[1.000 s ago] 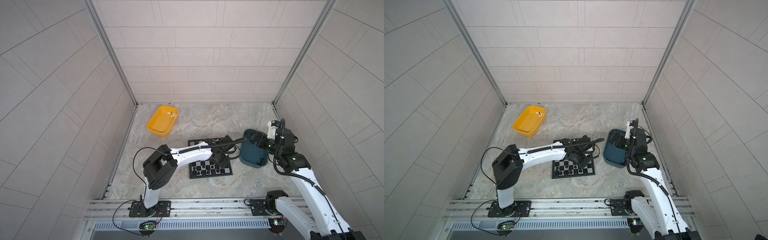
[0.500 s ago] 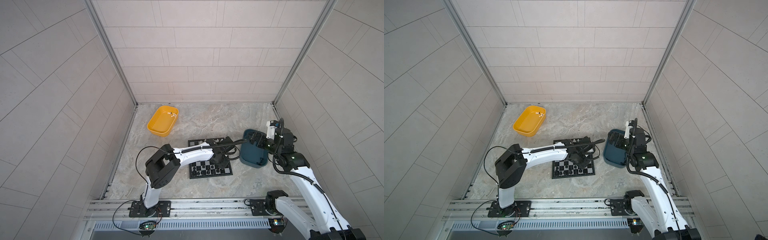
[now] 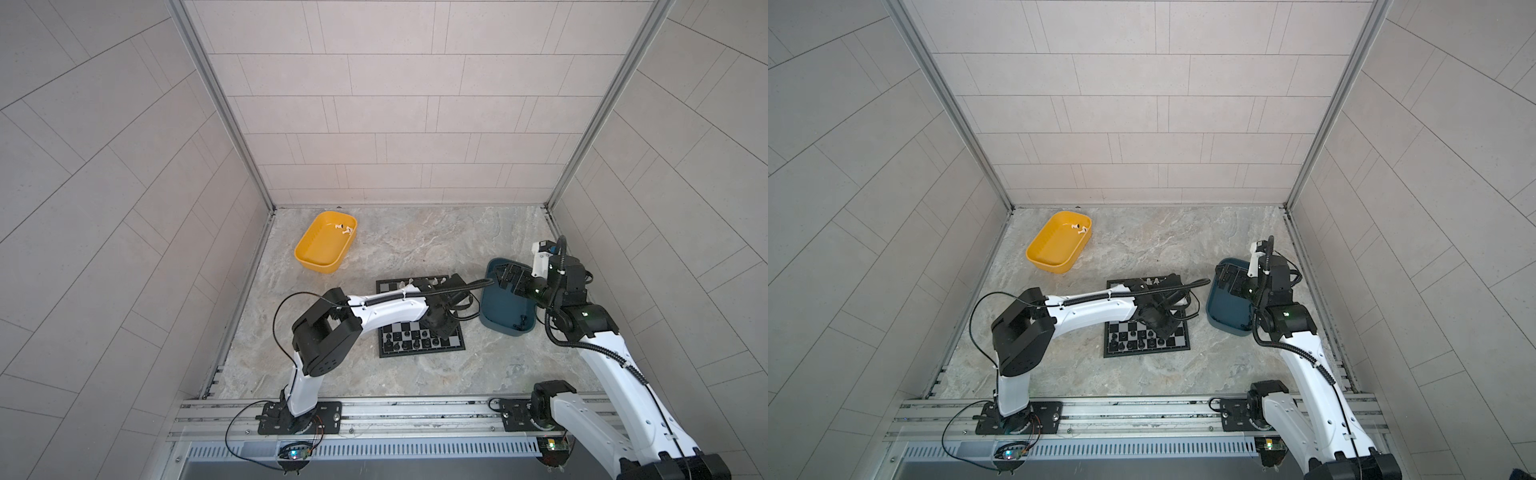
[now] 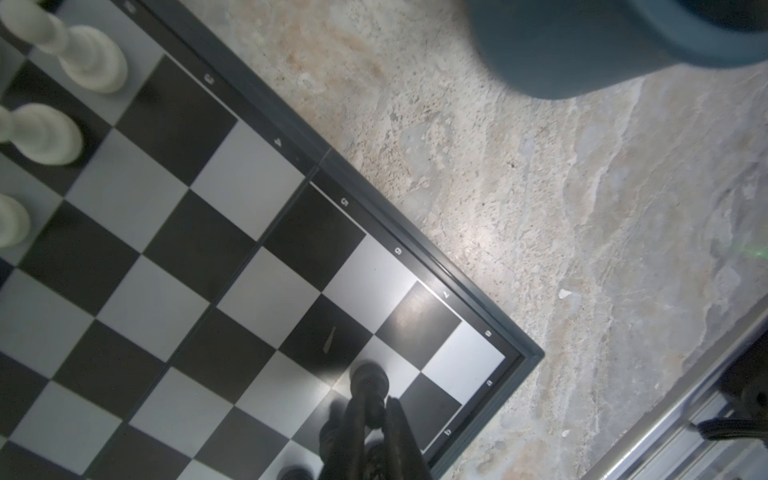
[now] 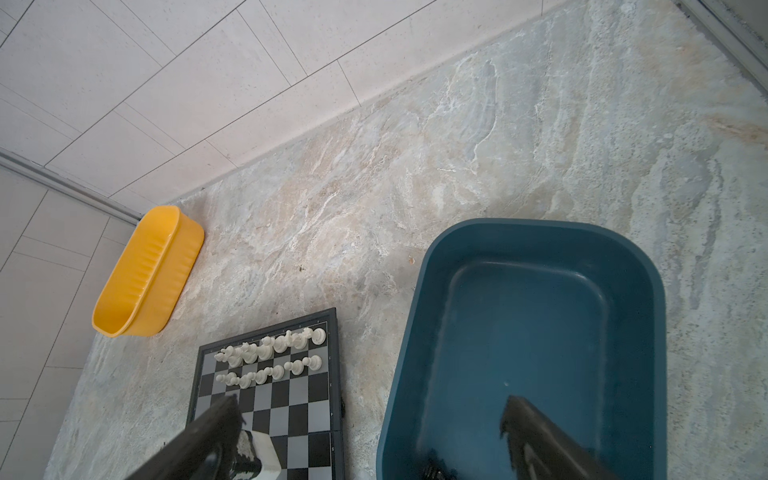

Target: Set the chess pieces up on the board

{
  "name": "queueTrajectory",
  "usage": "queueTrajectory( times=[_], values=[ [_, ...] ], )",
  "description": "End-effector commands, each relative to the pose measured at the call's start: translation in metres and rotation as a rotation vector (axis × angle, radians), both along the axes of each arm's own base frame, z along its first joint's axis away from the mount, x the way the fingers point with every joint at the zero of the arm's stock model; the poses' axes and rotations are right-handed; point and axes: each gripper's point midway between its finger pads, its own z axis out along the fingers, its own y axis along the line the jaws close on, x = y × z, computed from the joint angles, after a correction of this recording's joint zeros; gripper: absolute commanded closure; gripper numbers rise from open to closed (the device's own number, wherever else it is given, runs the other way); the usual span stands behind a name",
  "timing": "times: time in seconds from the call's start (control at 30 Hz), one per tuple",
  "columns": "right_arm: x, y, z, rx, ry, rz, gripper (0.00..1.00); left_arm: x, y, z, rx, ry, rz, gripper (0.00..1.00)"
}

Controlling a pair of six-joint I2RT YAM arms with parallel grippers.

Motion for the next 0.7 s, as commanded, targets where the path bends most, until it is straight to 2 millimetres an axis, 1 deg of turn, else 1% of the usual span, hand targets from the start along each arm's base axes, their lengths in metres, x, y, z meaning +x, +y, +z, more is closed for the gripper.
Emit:
queueTrajectory(
  times=[0.0,0.13,0.2,0.3,0.37,0.47,0.5,0.57,0.6,0.67],
  values=[
    [0.0,-0.001,0.001,-0.004,-0.006,-0.003,0.01,-0.005,0.004,-0.007,0.02,0.018,-0.001,0.83],
    [0.001,-0.002,0.001,-0.005,-0.002,-0.007,0.0,-0.006,0.002,-0.002,0.007,0.018,-0.003,0.78],
    [0.0,-0.005,0.0,-0.012,0.01,-0.024,0.0,-0.006,0.001,0.004,-0.007,0.015,-0.006,0.77],
    [-0.001,-0.01,-0.002,-0.026,0.035,-0.047,0.0,-0.004,-0.002,0.021,-0.038,-0.007,-0.007,0.73],
    [-0.003,-0.019,-0.007,-0.047,0.076,-0.086,0.01,-0.004,-0.002,0.035,-0.052,-0.019,-0.01,0.7],
    [-0.007,-0.038,-0.021,-0.089,0.16,-0.178,0.05,0.0,-0.002,0.067,-0.107,-0.066,-0.007,0.62],
    [-0.006,-0.042,-0.028,-0.092,0.193,-0.196,0.09,0.002,0.0,0.077,-0.125,-0.082,-0.001,0.59],
    [-0.001,-0.047,-0.041,-0.096,0.26,-0.215,0.28,0.009,0.007,0.104,-0.169,-0.136,0.014,0.52],
    [0.003,-0.049,-0.047,-0.107,0.287,-0.227,0.35,0.012,0.012,0.114,-0.187,-0.16,0.025,0.48],
    [0.014,-0.058,-0.058,-0.128,0.326,-0.269,0.52,0.017,0.024,0.134,-0.23,-0.206,0.048,0.35]
  ],
)
